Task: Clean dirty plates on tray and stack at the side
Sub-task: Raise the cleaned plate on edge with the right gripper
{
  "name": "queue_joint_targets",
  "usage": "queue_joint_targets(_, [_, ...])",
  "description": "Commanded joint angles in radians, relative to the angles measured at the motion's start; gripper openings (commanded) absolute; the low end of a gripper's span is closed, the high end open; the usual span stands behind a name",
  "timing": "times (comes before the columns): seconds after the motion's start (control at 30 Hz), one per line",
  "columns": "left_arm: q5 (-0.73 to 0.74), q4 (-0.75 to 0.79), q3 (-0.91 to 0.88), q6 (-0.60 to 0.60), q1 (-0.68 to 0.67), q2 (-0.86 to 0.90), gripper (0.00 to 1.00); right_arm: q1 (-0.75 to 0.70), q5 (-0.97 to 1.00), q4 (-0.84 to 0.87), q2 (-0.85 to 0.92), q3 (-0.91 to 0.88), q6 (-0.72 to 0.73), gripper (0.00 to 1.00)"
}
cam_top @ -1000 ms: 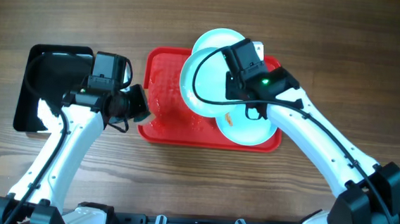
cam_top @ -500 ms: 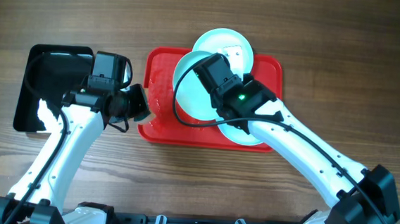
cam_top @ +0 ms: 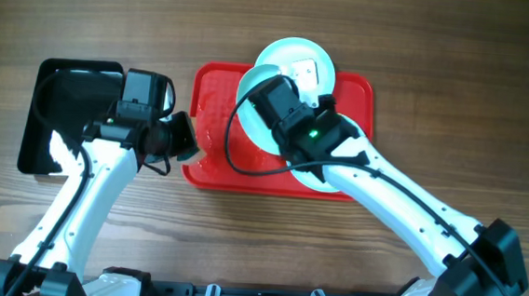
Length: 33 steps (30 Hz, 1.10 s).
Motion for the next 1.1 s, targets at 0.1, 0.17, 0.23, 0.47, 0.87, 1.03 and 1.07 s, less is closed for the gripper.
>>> queue_joint_targets(0.1, [0.016,0.029,-0.042,0.020,0.005,-0.010,0.04,0.088,0.177,0.068,-0.017,0.026,-0.167,0.04])
queue_joint_targets(0.17, [0.016,0.033,-0.042,0.020,0.005,-0.010,0.04,0.109,0.231,0.089,-0.017,0.026,-0.198,0.04])
queue_joint_targets(0.23, [0.017,0.033,-0.042,0.020,0.005,-0.010,0.04,0.125,0.273,0.106,-0.017,0.026,-0.230,0.04])
queue_joint_targets(0.47, [0.017,0.034,-0.042,0.020,0.005,-0.010,0.04,0.154,0.369,0.156,-0.017,0.026,-0.329,0.04])
queue_joint_targets(0.87, [0.017,0.033,-0.042,0.020,0.005,-0.010,0.04,0.167,0.525,0.206,-0.017,0.026,-0.370,0.04])
queue_joint_targets(1.03, [0.017,0.034,-0.042,0.020,0.005,-0.010,0.04,0.167,0.598,0.275,-0.017,0.026,-0.499,0.04])
queue_joint_targets(1.07, [0.017,0.036,-0.042,0.020,0.005,-0.010,0.04,0.167,0.609,0.292,-0.017,0.026,-0.523,0.04])
